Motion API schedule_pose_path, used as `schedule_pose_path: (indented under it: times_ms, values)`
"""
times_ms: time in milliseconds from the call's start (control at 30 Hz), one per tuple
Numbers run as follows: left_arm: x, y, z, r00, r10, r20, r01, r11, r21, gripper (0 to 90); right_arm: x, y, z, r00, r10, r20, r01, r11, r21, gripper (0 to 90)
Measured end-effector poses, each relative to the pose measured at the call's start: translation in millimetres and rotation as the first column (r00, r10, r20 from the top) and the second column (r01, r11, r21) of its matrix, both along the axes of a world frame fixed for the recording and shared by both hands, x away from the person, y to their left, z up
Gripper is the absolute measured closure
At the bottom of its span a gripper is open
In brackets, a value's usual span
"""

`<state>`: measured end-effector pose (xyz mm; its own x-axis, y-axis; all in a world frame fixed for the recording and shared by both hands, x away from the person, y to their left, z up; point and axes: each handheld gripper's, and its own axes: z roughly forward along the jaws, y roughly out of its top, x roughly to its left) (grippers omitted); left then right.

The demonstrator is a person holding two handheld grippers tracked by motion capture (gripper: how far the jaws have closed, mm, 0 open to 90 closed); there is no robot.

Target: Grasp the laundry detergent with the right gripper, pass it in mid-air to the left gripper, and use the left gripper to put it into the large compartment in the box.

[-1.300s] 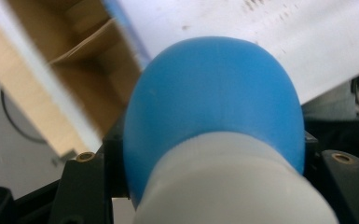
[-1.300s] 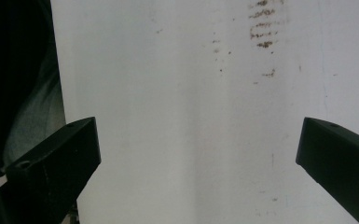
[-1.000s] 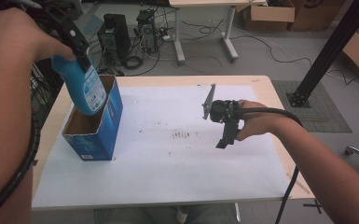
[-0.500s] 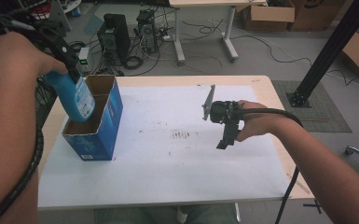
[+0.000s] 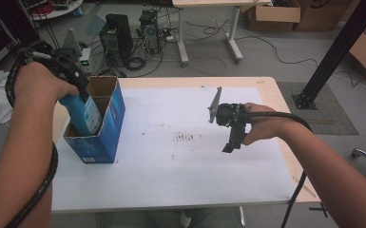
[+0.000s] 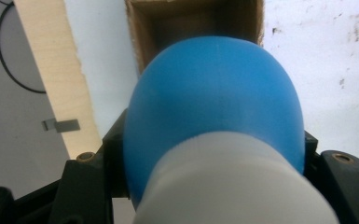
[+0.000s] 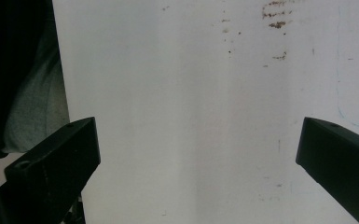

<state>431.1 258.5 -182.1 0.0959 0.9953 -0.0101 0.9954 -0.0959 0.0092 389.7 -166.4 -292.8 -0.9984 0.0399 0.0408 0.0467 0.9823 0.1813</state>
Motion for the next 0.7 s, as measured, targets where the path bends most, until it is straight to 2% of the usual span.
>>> schedule_pose_path:
  times_ms: [67,100,167,200,267,300,333,367,400,433,467,600,700]
  values:
    - [1.2,-0.4,-10.5,1.0000,-0.008,0.005,0.008,1.0000,-0.001,39.0,-0.1,-0.4,-0.3,1.0000,0.000,0.000,0.000,1.000,0.002,0.0]
    - [2.1,-0.5,-22.8,1.0000,-0.009,0.000,0.009,1.0000,-0.001,39.0,0.1,-0.9,-1.4,1.0000,0.001,-0.001,-0.001,1.000,0.001,0.0]
    - [2.9,-0.5,-33.8,1.0000,0.000,-0.002,0.000,1.0000,-0.004,39.0,0.1,-1.0,-2.8,1.0000,0.002,-0.005,-0.002,1.000,0.001,0.0]
    - [2.9,-0.5,-33.8,1.0000,0.000,-0.002,0.000,1.0000,-0.004,39.0,-0.2,-1.0,-3.4,1.0000,-0.003,-0.006,0.003,1.000,-0.004,0.0]
    - [4.5,-1.2,-52.9,1.0000,0.006,0.000,-0.006,1.0000,-0.007,39.0,0.3,-0.7,-4.2,1.0000,-0.002,-0.007,0.002,1.000,-0.004,0.0]
    - [4.5,-1.2,-52.9,1.0000,0.006,0.000,-0.006,1.0000,-0.007,39.0,0.4,-0.6,-4.2,1.0000,-0.003,-0.005,0.003,1.000,-0.003,0.0]
    - [5.4,-2.2,-62.8,1.0000,0.001,-0.005,-0.001,1.0000,-0.009,39.0,0.8,-0.5,-4.2,1.0000,-0.001,-0.003,0.001,1.000,0.001,0.0]
    - [5.4,-2.2,-62.8,1.0000,0.001,-0.005,-0.001,1.0000,-0.009,39.0,0.8,-0.5,-4.2,1.0000,-0.001,-0.003,0.001,1.000,0.001,0.0]
    - [6.4,-3.1,-70.1,1.0000,-0.004,-0.003,0.004,0.9999,-0.013,39.0,1.0,-0.4,-4.0,1.0000,-0.005,-0.004,0.005,1.000,0.004,0.0]
    - [6.4,-3.1,-70.1,1.0000,-0.004,-0.003,0.004,0.9999,-0.013,39.0,1.0,-0.4,-4.0,1.0000,-0.005,-0.004,0.005,1.000,0.004,0.0]
    - [8.0,-3.5,-78.4,0.9999,-0.010,-0.013,0.009,0.9998,-0.018,39.0,1.8,-0.2,-4.7,1.0000,-0.004,-0.006,0.004,1.000,0.006,0.0]
    - [9.6,-4.1,-89.0,0.9999,-0.003,-0.015,0.003,0.9997,-0.023,39.0,1.9,0.0,-7.7,0.9999,-0.007,-0.014,0.007,1.000,-0.001,0.0]
    - [10.8,-4.0,-97.6,0.9997,-0.006,-0.024,0.006,0.9999,-0.008,39.0,1.6,-1.5,-11.3,0.9998,-0.009,-0.018,0.009,1.000,-0.004,0.0]
